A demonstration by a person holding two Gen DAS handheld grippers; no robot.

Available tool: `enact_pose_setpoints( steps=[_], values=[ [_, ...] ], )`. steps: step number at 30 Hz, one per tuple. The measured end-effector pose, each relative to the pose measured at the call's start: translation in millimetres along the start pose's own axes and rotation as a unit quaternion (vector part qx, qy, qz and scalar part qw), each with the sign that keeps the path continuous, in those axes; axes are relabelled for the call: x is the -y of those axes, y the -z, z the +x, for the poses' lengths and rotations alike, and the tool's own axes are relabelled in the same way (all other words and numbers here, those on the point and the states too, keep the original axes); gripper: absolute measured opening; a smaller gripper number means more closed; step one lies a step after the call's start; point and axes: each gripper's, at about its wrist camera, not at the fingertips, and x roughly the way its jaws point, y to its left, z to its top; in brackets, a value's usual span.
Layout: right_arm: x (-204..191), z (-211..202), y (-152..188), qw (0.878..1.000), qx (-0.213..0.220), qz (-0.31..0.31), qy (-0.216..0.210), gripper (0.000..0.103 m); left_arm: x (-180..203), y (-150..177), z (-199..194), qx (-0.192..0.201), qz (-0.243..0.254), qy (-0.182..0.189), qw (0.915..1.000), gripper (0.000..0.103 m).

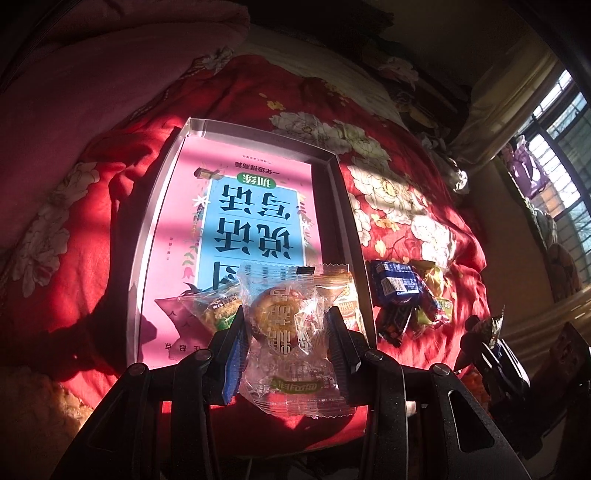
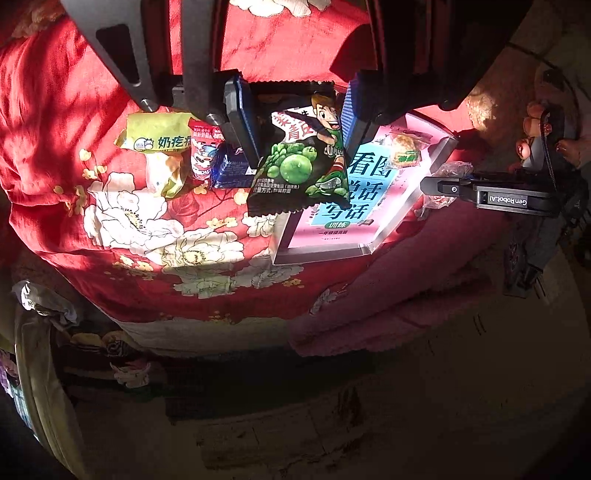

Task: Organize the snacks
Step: 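Carry the mooncake and green pea bag over the tray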

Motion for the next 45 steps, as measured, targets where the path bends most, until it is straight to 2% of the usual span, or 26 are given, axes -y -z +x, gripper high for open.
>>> enact_pose_setpoints(
  steps=[8,19,23,27,45],
  values=[
    [-27,8,-3,0.999,-0.006,-0.026,-0.019,0.04,-16,1,-10,0.011,-0.014,-0.007,0.9998,0.042],
    [-45,17,-10,0.999,-0.009,-0.039,-0.032,0.04,-41,7,-15,0.019,-0.034,-0.021,0.999,0.042],
    [-52,23,-10,0.998,-0.015,-0.044,-0.039,0.04,-47,10,-15,0.024,-0.029,-0.04,0.9985,0.042],
    [-56,32,-11,0.998,-0.025,-0.037,-0.054,0.04,-55,12,-10,0.02,-0.037,-0.042,0.9982,0.042],
    [-83,71,-7,0.994,-0.061,-0.059,-0.064,0.04,-71,17,21,0.0,-0.033,-0.056,0.9979,0.042]
  ],
)
